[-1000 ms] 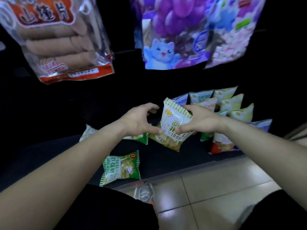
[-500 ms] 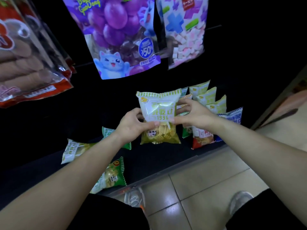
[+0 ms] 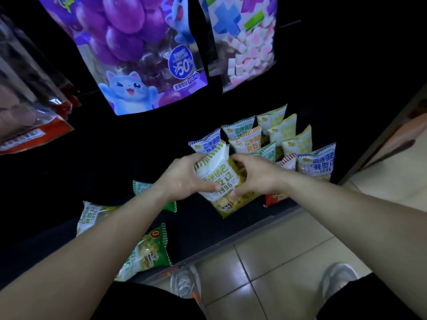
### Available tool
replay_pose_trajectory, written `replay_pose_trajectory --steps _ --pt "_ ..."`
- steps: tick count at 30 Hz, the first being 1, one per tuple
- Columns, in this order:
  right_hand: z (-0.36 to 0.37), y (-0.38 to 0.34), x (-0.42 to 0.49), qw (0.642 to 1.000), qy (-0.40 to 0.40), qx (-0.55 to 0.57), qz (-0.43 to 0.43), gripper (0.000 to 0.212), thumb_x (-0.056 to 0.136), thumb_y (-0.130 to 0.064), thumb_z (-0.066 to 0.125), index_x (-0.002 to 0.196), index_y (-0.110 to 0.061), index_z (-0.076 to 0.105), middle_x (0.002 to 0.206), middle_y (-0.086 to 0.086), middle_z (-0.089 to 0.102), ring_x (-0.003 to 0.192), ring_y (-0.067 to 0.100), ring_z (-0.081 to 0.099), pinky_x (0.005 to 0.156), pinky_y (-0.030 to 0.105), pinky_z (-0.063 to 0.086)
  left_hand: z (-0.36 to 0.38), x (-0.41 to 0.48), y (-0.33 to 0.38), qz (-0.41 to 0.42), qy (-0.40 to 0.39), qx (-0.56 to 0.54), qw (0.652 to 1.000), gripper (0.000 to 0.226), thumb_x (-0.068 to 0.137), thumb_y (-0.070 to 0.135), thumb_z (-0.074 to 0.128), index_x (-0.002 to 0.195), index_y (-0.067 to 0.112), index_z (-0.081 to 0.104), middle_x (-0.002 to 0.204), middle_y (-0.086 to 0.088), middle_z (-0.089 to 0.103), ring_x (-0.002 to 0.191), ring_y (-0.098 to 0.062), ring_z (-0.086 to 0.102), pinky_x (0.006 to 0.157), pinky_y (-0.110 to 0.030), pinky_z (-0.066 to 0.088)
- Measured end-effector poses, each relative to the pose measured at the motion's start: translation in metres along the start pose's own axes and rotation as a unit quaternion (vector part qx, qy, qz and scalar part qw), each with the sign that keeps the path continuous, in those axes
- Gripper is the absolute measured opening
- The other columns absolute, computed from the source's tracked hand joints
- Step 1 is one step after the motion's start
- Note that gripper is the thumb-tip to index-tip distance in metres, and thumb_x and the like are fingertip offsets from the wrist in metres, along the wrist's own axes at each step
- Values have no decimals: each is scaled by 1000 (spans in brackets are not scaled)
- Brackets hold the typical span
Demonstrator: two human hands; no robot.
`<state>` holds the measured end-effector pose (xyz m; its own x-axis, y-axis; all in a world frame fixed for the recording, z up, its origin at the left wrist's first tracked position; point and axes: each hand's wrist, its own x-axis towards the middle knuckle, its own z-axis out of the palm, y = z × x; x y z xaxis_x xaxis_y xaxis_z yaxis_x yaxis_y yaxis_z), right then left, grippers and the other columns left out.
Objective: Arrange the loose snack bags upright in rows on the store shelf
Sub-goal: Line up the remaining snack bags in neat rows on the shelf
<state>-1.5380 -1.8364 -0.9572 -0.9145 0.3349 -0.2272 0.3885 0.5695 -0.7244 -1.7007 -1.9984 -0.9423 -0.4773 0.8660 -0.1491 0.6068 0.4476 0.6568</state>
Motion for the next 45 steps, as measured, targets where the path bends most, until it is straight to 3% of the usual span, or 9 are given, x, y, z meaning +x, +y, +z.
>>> replay_pose_trajectory --steps 2,6,13,17,24,29,32,36,45 --pt "2 10 3 999 7 -32 9 94 63 -42 89 142 -28 41 131 -7 58 113 14 58 92 33 50 8 11 -6 -9 -4 11 1000 81 42 73 80 110 34 61 87 22 70 78 7 64 68 -17 48" --pt "1 42 9 986 8 -158 60 83 77 -53 74 145 -24 37 138 3 53 120 22 53 92 36 47 26 45 -27 -47 13 135 990 103 46 78 75 133 29 51 113 6 67 101 -16 62 84 -37 53" --pt "-4 83 12 968 -8 -224 109 58 82 -52 66 131 -27 49 124 -3 59 110 21 54 74 35 44 81 110 -59 -93 17 256 962 98 59 72 75 142 32 40 125 -1 62 107 -23 61 74 -35 54" --pt "-4 94 15 967 -15 -230 111 57 83 -53 64 133 -28 50 125 -3 57 111 19 53 73 33 38 105 130 -67 -82 -18 289 954 97 61 74 73 141 33 39 128 -1 60 110 -24 59 69 -33 45" --pt "-4 92 19 965 -25 -234 118 54 86 -52 63 132 -28 51 126 -3 57 112 19 51 76 33 40 127 135 -63 -70 -8 357 931 87 68 72 68 137 27 43 133 -4 51 123 -26 47 95 -42 38" --pt "-2 82 20 965 -35 -234 113 58 86 -53 62 137 -29 47 131 -4 55 117 19 51 78 33 42 132 128 -58 -52 52 392 917 87 67 70 70 132 19 43 128 -7 50 119 -28 49 97 -43 37" --pt "0 73 20 963 -46 -239 112 61 85 -51 64 139 -27 46 133 -1 54 118 21 52 88 38 49 128 122 -58 -46 40 374 925 88 67 70 70 134 20 42 129 -6 50 121 -27 47 98 -42 37" --pt "4 54 22 955 -51 -275 96 49 85 -47 64 127 -25 52 110 -1 53 102 22 53 75 36 47 101 110 -52 -51 28 358 932 88 69 69 70 137 21 41 133 -5 50 123 -27 46 97 -43 39" --pt "32 -8 36 961 -55 -266 47 65 88 -52 61 144 -26 42 141 2 48 121 26 51 87 39 48 -17 9 -58 -60 -50 350 933 72 80 63 63 138 27 42 133 0 50 116 -23 52 88 -38 46"
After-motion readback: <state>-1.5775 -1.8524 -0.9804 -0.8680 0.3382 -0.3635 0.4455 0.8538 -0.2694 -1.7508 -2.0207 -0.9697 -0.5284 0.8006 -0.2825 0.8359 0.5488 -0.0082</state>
